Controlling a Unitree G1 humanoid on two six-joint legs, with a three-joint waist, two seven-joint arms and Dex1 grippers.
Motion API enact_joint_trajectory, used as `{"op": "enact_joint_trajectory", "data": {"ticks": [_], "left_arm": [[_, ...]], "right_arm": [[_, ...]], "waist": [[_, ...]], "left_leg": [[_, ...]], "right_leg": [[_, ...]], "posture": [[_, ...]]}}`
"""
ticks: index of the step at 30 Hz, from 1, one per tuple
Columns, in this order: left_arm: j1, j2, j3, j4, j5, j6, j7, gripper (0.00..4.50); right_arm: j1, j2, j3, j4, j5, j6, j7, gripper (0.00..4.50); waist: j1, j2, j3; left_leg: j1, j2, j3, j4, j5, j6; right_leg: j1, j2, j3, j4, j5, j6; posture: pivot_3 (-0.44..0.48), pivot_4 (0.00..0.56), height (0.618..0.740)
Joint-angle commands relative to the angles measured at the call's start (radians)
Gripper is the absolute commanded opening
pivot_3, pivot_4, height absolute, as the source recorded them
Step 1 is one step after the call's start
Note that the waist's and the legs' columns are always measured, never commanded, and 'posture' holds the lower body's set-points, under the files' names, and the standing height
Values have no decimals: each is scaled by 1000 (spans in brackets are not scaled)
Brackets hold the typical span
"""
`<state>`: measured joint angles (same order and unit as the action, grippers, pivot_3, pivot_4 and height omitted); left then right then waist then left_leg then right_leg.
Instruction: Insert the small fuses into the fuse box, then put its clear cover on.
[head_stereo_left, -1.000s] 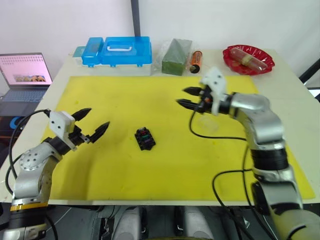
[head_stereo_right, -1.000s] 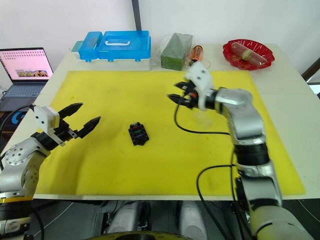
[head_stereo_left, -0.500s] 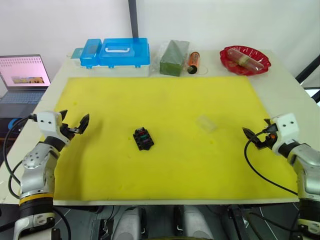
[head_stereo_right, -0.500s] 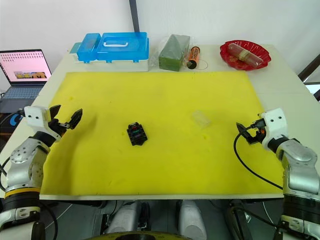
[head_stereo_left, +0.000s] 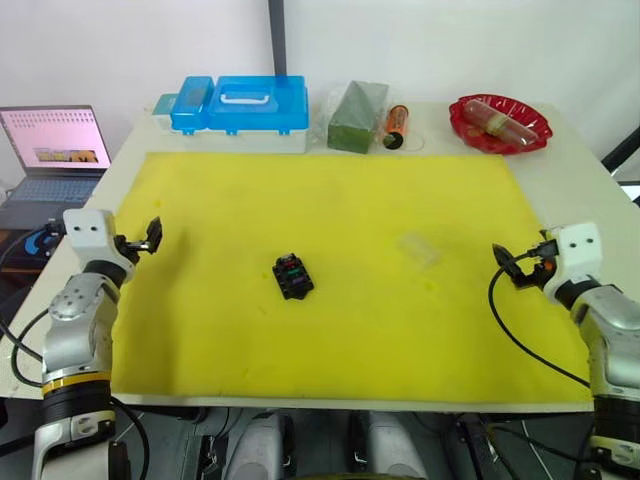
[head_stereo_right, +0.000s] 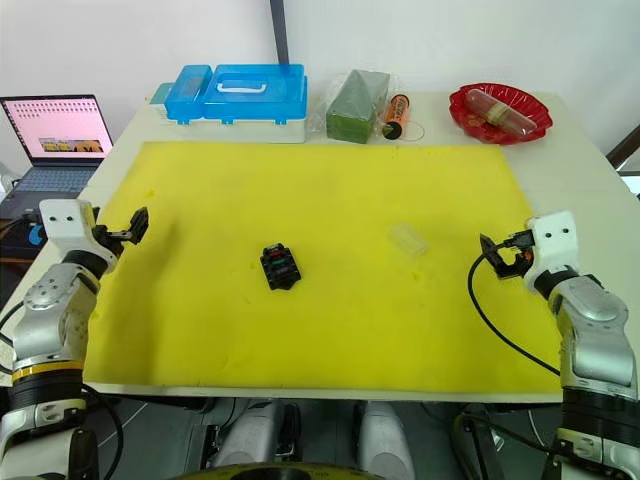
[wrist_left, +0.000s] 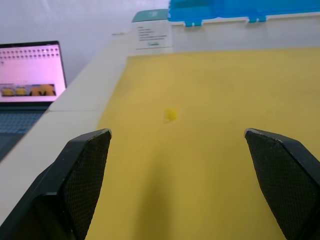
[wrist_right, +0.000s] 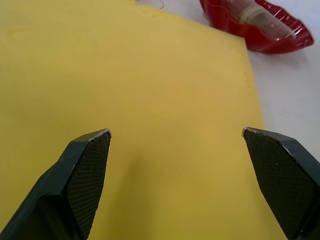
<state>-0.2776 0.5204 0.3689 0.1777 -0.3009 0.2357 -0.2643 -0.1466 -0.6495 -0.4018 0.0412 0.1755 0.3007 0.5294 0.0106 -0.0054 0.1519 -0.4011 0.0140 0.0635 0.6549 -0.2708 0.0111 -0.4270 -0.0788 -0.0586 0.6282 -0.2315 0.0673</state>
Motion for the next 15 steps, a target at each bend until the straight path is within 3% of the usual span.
{"op": "enact_joint_trajectory", "data": {"ticks": [1,9,12,15], "left_arm": [[-16,59,10,-61,-59,-28,-152,4500],[-61,141,-72,-200,-199,55,-473,4500],[-119,174,-141,-285,-269,108,-620,4500],[-160,208,-228,-336,-251,84,-746,4500]], "right_arm": [[-6,-39,-12,-131,125,61,111,4476],[1,-105,56,-358,305,323,213,4476],[-3,-91,117,-384,290,357,188,4476],[-20,-76,187,-372,253,348,171,4476]], "waist": [[0,-1,0],[5,-1,0],[4,-1,0],[2,-3,1]], "left_leg": [[0,0,0,0,0,0],[-2,0,-2,3,0,1],[-4,0,-4,7,-1,2],[-5,0,-5,9,-1,2]], "right_leg": [[0,0,0,0,0,0],[1,0,0,0,0,0],[1,0,-1,0,0,-1],[1,1,-1,0,-1,-1]], "posture": [[0,150,740],[0,150,740],[0,150,740],[0,150,740]]}}
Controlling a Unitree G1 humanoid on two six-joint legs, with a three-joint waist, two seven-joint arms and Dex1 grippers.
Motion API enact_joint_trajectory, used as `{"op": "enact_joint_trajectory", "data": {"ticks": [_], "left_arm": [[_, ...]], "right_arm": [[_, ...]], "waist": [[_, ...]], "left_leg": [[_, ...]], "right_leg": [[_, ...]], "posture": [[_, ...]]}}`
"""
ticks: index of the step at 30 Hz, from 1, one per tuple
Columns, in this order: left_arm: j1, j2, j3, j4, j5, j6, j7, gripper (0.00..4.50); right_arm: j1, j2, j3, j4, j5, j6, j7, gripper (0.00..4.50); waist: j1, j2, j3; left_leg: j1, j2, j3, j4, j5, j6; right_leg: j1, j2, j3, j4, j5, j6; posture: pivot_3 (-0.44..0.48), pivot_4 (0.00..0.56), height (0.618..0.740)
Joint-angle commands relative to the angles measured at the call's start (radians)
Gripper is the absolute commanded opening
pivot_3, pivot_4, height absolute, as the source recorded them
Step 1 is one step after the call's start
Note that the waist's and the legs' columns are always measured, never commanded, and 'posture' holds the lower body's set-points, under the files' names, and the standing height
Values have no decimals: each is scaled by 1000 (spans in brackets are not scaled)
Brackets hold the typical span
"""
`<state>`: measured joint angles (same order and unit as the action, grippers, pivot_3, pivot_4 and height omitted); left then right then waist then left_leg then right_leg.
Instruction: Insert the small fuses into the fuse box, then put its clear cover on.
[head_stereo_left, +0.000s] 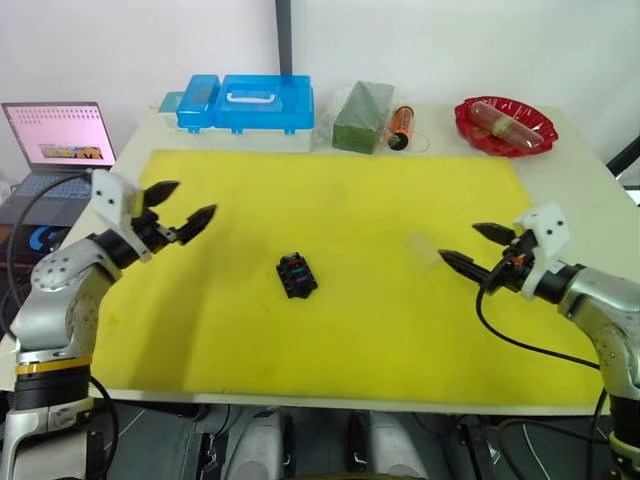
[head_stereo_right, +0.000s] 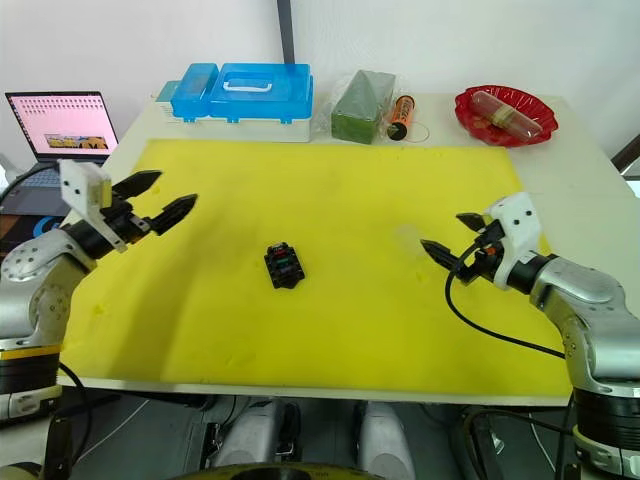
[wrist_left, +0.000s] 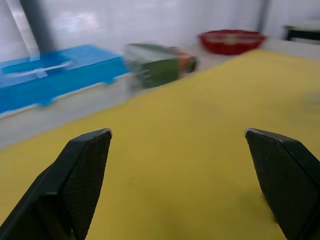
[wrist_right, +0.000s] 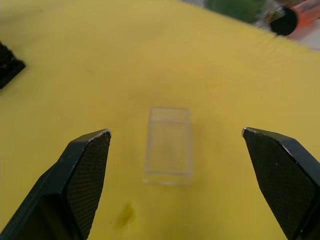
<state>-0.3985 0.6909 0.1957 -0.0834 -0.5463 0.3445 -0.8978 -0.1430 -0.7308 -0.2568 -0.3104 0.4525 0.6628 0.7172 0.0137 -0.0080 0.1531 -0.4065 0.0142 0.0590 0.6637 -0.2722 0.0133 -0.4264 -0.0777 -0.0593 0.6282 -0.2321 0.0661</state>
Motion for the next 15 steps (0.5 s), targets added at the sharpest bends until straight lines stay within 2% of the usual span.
{"op": "enact_joint_trajectory", "data": {"ticks": [1,10,15], "left_arm": [[-47,43,-77,-82,6,-37,-139,4500],[-131,-23,-212,-201,8,-33,-182,4500],[-124,-49,-232,-197,27,-43,-176,4500]], "right_arm": [[-29,11,53,-9,-33,-22,-23,4476],[-88,96,156,114,-123,-80,-99,4476],[-103,139,145,173,-132,-103,-130,4476]], "waist": [[-1,0,0],[-2,0,0],[-1,0,0]], "left_leg": [[0,0,0,0,0,0],[0,0,0,0,-1,1],[0,0,0,1,-1,1]], "right_leg": [[0,0,0,0,0,0],[0,1,0,0,0,1],[0,2,0,1,0,2]], "posture": [[0,150,740],[0,150,740],[0,150,740]]}}
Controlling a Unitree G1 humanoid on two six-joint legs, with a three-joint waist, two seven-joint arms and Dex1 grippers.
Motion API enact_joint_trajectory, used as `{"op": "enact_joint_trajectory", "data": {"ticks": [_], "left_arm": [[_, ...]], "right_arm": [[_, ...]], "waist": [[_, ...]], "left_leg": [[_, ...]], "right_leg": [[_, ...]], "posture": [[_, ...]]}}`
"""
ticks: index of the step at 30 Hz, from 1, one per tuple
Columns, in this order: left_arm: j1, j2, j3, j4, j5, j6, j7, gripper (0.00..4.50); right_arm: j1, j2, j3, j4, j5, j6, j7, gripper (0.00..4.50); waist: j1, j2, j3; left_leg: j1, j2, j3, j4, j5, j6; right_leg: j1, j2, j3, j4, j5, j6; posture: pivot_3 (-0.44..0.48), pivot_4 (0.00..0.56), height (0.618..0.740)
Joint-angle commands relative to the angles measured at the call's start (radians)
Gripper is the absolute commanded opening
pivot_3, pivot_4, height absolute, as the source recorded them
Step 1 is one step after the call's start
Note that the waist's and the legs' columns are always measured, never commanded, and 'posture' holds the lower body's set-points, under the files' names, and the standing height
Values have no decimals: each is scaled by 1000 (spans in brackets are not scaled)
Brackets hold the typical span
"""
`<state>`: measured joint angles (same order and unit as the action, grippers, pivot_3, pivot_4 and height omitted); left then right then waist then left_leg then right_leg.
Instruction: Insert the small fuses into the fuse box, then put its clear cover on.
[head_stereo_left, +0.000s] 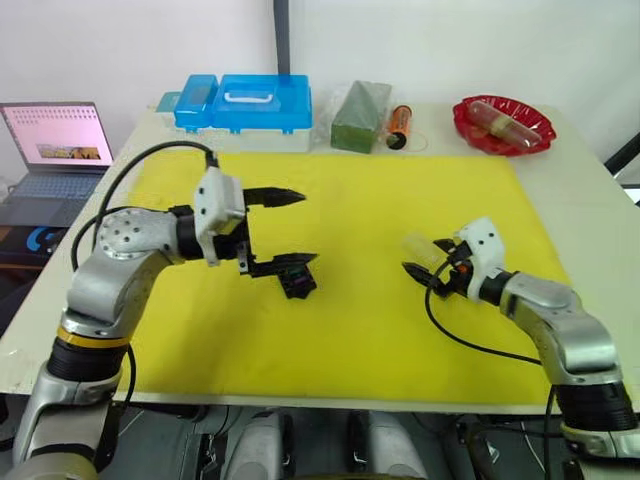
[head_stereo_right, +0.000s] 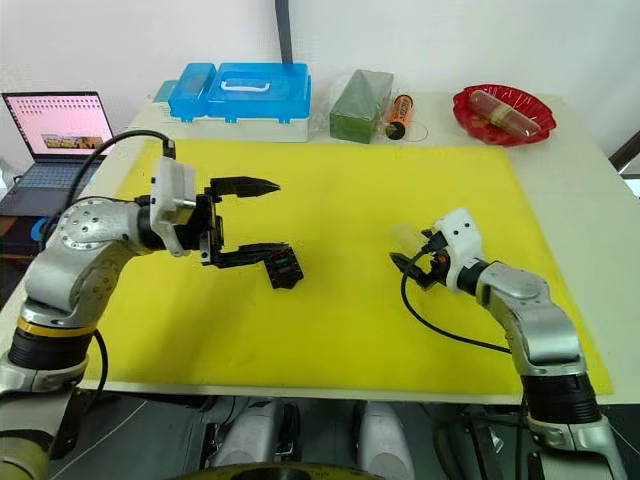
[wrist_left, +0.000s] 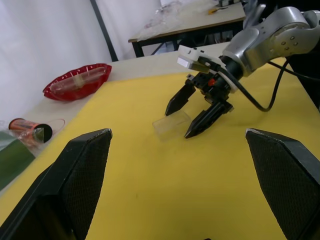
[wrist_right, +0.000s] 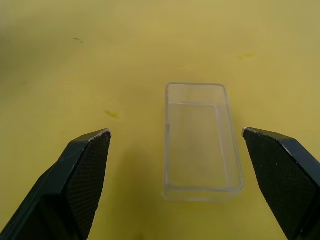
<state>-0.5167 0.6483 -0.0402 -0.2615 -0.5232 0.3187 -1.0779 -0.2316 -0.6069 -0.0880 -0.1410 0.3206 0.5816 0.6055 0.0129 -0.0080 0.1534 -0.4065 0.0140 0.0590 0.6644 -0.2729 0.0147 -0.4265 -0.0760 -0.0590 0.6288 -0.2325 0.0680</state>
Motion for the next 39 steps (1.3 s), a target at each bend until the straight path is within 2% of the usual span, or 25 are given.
{"op": "enact_joint_trajectory", "data": {"ticks": [1,5,6,8,14,18,24,27,30,33,39], "left_arm": [[-3,-11,3,-18,8,-20,5,4500],[11,-48,5,-17,27,-32,48,4500],[17,-52,5,-20,31,-30,56,4500],[25,-57,8,-25,31,-24,65,4500],[83,-56,28,-53,40,-17,106,4500],[145,-49,53,-78,38,2,157,4500],[315,-23,178,-28,101,-12,279,4500],[389,0,191,19,148,-50,281,4500],[402,-4,181,68,169,-80,277,4500],[397,-8,171,105,193,-82,289,3876],[365,-26,93,125,217,-33,271,1638]], "right_arm": [[-19,23,-26,9,0,-24,-24,4476],[-27,45,-16,40,-18,-71,-32,4476],[-26,49,-20,42,-18,-81,-34,4296],[-25,50,-22,43,-18,-92,-34,3839],[-20,43,-15,48,-26,-118,-21,1815],[-16,45,-31,43,-15,-118,-28,1807],[-42,41,-62,-24,12,-70,-52,1807],[-67,54,-64,-56,18,-43,-76,1807],[-64,51,-46,-97,18,-30,-72,1807],[-50,44,-49,-124,18,-16,-74,1807],[-22,43,-66,-158,22,4,-86,1807]], "waist": [[0,0,0],[-1,0,0],[-1,0,0],[-1,0,0],[-1,0,0],[-1,0,0],[-3,0,0],[-2,0,0],[5,0,0],[4,0,0],[-1,0,0]], "left_leg": [[0,0,0,0,0,0],[0,0,0,0,0,0],[0,0,0,0,0,0],[0,0,0,0,0,0],[0,0,0,0,0,0],[0,0,0,0,0,0],[1,1,0,0,0,0],[1,1,-1,0,0,0],[1,1,-1,0,0,0],[0,0,-1,0,0,0],[0,0,-1,0,0,0]], "right_leg": [[0,0,0,0,0,0],[0,0,0,0,0,0],[0,0,0,0,0,0],[0,0,0,0,0,0],[0,0,0,1,0,0],[0,0,1,1,0,0],[0,0,1,1,0,0],[0,1,0,1,0,0],[0,0,0,1,0,0],[0,-1,0,1,0,0],[0,-2,0,1,0,0]], "posture": [[0,150,740],[0,150,740],[0,150,740],[0,150,740],[0,150,740],[0,150,740],[0,150,740],[0,150,740],[0,150,740],[0,150,740],[0,150,740]]}}
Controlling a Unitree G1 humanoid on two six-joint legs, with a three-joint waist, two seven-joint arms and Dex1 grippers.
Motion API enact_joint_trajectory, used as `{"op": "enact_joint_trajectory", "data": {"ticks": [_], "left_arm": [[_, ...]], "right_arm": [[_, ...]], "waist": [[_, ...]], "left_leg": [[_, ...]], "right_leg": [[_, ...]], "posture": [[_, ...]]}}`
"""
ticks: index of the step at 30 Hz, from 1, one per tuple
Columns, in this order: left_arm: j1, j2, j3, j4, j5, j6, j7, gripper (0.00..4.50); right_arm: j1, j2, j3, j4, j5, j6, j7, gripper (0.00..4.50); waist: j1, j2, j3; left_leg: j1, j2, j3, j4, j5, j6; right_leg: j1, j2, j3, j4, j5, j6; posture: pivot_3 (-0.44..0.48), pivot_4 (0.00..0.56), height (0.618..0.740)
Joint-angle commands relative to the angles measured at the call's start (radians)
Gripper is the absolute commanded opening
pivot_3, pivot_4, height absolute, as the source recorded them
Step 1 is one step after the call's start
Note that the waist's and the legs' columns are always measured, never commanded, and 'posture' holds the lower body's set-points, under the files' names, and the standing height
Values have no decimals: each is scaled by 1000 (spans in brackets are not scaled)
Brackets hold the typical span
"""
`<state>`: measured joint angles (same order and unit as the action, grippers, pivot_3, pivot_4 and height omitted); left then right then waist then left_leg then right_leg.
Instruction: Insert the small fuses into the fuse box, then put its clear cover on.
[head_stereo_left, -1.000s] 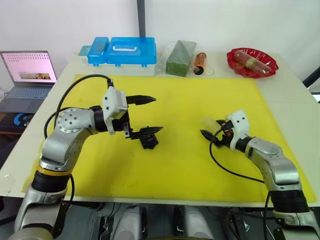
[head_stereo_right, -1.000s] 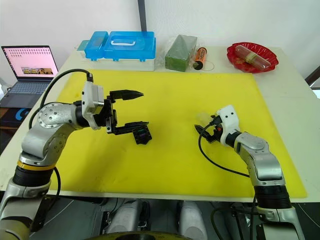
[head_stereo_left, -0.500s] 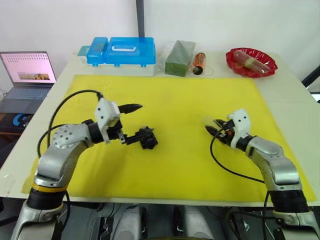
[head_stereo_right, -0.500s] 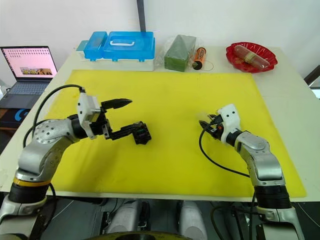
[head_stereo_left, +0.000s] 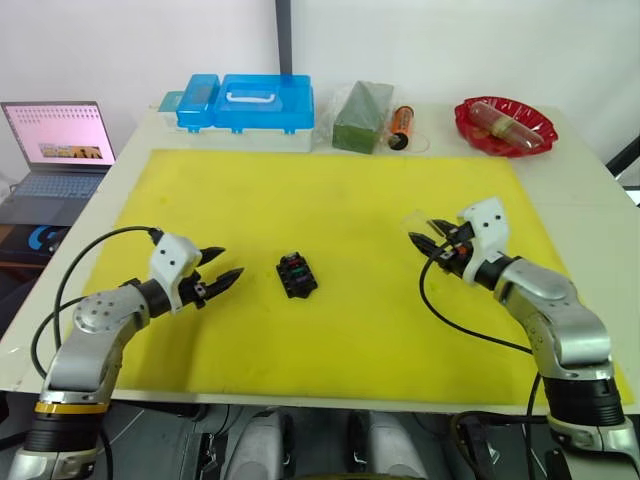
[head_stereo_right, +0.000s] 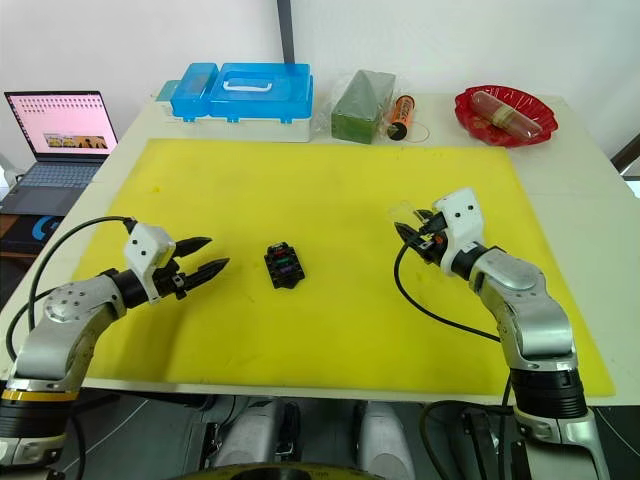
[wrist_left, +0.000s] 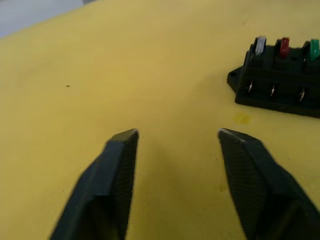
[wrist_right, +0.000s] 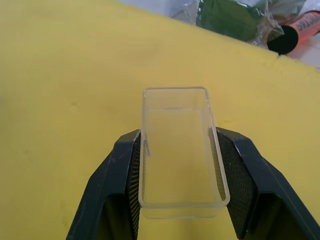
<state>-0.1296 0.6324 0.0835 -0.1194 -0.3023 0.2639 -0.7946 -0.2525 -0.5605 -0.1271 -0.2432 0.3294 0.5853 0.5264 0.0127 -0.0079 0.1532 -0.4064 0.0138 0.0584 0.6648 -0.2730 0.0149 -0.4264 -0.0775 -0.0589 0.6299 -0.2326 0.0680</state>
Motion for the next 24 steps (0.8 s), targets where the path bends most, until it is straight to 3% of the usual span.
{"op": "enact_joint_trajectory", "data": {"ticks": [1,4,5,24], "left_arm": [[-28,-16,-46,-20,-6,32,-19,1254],[-43,-23,-82,-20,1,54,-30,113],[-52,-24,-95,-14,10,54,-32,51],[-324,-248,-311,226,110,-15,-86,51]], "right_arm": [[1,-5,-28,-62,14,4,-8,1807],[9,-7,-36,-82,19,19,-13,1807],[12,-8,-39,-89,22,25,-16,1807],[35,-12,-71,-144,35,72,-52,1807]], "waist": [[0,0,0],[0,0,0],[0,0,0],[0,0,0]], "left_leg": [[0,0,0,0,0,0],[0,0,0,0,0,0],[0,0,0,0,0,0],[0,-1,0,1,0,1]], "right_leg": [[0,0,0,0,0,0],[0,0,0,0,0,0],[0,0,0,0,0,0],[0,1,0,0,0,0]], "posture": [[0,150,740],[0,150,740],[0,150,740],[0,150,740]]}}
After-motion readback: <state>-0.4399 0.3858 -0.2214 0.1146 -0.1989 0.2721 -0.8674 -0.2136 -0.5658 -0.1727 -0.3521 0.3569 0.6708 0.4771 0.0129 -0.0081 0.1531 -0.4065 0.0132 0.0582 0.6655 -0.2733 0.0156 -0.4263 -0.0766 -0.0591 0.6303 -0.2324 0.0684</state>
